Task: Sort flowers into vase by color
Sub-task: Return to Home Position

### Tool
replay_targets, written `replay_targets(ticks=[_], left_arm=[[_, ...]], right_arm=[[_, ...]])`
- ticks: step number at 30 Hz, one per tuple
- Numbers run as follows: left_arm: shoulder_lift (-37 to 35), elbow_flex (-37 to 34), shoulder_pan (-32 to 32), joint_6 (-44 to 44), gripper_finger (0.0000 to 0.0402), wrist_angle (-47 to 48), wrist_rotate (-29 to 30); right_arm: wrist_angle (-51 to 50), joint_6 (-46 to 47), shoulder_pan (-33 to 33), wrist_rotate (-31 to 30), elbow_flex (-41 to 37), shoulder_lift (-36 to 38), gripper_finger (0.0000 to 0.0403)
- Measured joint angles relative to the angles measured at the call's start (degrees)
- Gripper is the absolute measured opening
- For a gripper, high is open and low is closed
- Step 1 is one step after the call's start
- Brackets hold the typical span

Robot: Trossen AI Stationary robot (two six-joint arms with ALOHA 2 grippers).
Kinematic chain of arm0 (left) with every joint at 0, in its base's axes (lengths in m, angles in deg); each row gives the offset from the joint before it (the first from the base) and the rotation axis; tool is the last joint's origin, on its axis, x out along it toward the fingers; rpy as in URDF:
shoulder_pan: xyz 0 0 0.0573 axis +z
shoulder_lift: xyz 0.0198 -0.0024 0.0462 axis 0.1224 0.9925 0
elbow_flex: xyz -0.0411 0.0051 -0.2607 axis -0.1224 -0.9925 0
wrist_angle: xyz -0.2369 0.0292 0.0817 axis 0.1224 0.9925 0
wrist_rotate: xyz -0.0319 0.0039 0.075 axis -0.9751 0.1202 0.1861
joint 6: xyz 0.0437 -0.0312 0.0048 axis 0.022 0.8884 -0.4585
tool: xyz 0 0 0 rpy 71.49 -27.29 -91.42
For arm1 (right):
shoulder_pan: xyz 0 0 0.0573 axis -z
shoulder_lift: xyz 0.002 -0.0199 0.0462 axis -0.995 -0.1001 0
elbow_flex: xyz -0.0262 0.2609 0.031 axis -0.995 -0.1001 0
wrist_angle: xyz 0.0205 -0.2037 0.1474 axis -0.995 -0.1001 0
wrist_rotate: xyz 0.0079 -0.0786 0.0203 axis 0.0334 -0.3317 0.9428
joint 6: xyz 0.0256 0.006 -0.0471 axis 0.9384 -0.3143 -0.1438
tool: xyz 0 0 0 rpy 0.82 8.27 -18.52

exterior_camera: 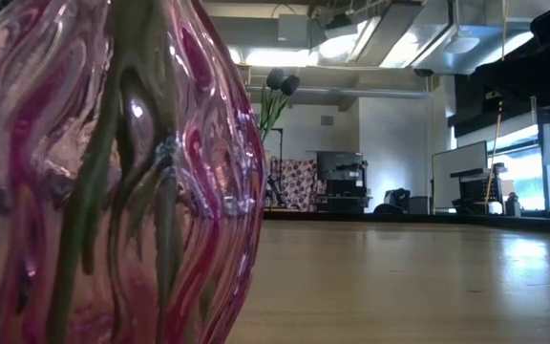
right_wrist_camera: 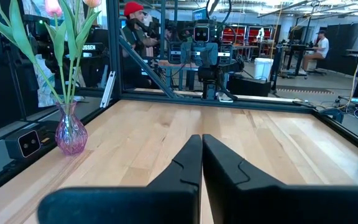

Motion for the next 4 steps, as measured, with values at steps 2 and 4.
replay_targets(ticks=[2,4], left_arm=[[-0.01,0.00,-0.02,0.00,0.0155,0.00,-0.01],[-0.01,0.00,0.00,-0.02,0.0155,0.00,-0.01]], right_arm=[[0.00,-0.02,0.00,0.00,0.00,-0.01,0.0014],[0.00,-0.02,0.00,0.00,0.00,-0.02,0.0014]])
